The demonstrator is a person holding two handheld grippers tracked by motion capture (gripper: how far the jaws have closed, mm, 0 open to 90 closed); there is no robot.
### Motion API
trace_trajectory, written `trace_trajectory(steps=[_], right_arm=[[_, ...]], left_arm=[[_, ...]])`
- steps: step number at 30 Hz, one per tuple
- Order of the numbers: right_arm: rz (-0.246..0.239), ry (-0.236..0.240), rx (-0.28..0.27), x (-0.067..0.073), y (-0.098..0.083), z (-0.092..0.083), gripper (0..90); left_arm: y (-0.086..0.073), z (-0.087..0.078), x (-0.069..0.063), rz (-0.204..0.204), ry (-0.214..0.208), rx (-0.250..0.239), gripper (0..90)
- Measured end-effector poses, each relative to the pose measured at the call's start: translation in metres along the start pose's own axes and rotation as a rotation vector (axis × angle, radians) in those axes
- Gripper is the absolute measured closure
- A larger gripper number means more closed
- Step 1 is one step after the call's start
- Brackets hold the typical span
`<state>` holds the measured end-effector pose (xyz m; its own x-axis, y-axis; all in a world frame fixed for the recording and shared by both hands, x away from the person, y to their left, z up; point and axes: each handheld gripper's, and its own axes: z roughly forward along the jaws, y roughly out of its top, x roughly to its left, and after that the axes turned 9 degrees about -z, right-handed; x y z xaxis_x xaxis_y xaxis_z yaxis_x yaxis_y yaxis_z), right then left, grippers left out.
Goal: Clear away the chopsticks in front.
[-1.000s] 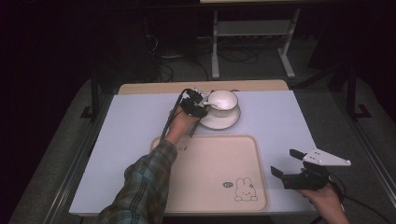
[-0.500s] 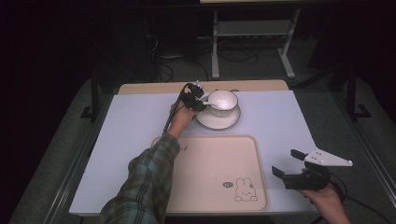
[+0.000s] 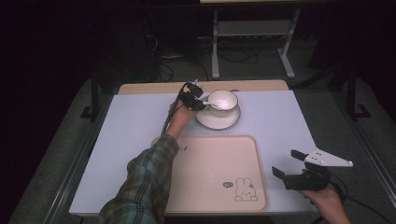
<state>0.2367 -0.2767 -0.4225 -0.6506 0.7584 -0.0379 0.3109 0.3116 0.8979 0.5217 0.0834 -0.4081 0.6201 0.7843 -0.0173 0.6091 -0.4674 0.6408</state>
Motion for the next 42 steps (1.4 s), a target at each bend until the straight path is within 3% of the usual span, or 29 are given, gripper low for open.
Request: trace_trajectory(steps=[6,9,11,12,21,42], right_arm=[[-0.008,0.002,0.001,0.001,0.000,0.000,1.9],[-0.011,0.005,0.001,0.002,0.001,0.000,1.9],[-0.015,0.008,0.002,0.003,0.001,0.001,2.0],[-0.015,0.010,0.002,0.003,0.001,0.001,2.0],[-0.013,0.009,0.004,0.004,0.001,0.002,2.0],[-0.014,0.008,0.004,0.003,0.001,0.001,4.8]], left_arm=[[-0.011,-0.025,0.006,-0.010,-0.004,-0.026,68.5],[-0.023,-0.041,0.014,-0.056,-0.035,-0.054,71.8],[-0.030,-0.047,0.021,-0.094,-0.072,-0.066,73.2],[-0.037,-0.052,0.028,-0.128,-0.111,-0.072,73.2],[-0.051,-0.050,0.038,-0.148,-0.137,-0.063,77.0],[-0.053,-0.035,0.034,-0.142,-0.135,-0.031,79.3]])
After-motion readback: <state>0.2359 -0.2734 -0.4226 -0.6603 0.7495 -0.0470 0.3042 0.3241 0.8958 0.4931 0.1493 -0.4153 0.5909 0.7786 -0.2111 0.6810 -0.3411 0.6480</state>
